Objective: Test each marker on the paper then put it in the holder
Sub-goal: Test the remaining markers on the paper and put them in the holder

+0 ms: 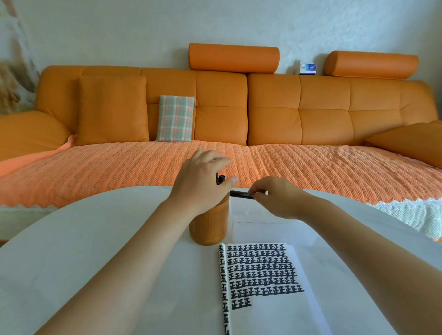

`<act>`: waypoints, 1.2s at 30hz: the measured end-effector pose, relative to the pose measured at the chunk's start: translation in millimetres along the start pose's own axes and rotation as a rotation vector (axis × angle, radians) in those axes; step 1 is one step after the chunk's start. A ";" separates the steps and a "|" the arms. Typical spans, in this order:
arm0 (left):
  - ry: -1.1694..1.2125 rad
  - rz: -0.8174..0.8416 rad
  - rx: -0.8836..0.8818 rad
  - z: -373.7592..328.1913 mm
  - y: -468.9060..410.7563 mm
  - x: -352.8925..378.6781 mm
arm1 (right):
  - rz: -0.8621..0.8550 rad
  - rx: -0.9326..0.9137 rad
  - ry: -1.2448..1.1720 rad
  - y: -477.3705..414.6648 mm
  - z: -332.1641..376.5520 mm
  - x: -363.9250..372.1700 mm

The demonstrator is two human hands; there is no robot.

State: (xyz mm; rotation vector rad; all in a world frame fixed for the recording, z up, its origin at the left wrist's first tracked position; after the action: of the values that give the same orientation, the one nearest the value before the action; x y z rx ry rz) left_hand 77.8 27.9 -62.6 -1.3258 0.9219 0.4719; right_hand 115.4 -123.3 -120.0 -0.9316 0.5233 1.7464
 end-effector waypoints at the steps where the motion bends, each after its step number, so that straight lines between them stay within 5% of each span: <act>1: 0.023 -0.063 0.047 -8.4 1.9 -9.0 | -0.001 -0.007 -0.007 6.3 4.1 -2.6; 9: -0.011 -0.087 0.348 -73.4 32.6 -19.9 | -0.127 -0.063 -0.357 57.3 17.0 -24.8; 16: 0.240 0.131 0.221 -77.0 55.7 -11.6 | -0.243 0.094 -1.056 103.9 -19.7 -8.2; 22: 0.411 0.246 0.091 -73.0 91.4 -3.5 | -0.169 0.095 -1.314 113.0 -13.9 20.4; 27: 0.372 0.219 0.025 -56.6 119.8 8.2 | -0.142 0.055 -1.111 119.0 -9.9 32.7; 30: 0.342 0.128 0.020 -45.6 126.4 4.7 | -0.095 -0.008 -0.679 118.5 -7.9 37.3; 33: 0.293 0.061 0.075 -46.6 129.2 0.0 | 0.025 -0.011 -0.322 118.7 -2.9 55.4; 36: 0.218 0.091 0.197 -57.4 134.1 5.6 | 0.088 -0.014 -0.246 119.1 3.3 67.1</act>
State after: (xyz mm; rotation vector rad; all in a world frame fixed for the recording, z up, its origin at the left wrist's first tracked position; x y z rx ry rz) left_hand -37.8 1.9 -147.7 -1.1744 1.1825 0.3005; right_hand -6.8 -124.6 -181.5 -0.6987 0.3971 1.9140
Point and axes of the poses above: each hand's wrist, its own y-axis away from the middle knuckle, its own x-axis out of the palm, z = x × y, the point moved 10 cm from there along -y, towards the middle knuckle, and after that the axes turned 15 degrees about -y, right-handed, at the moved point
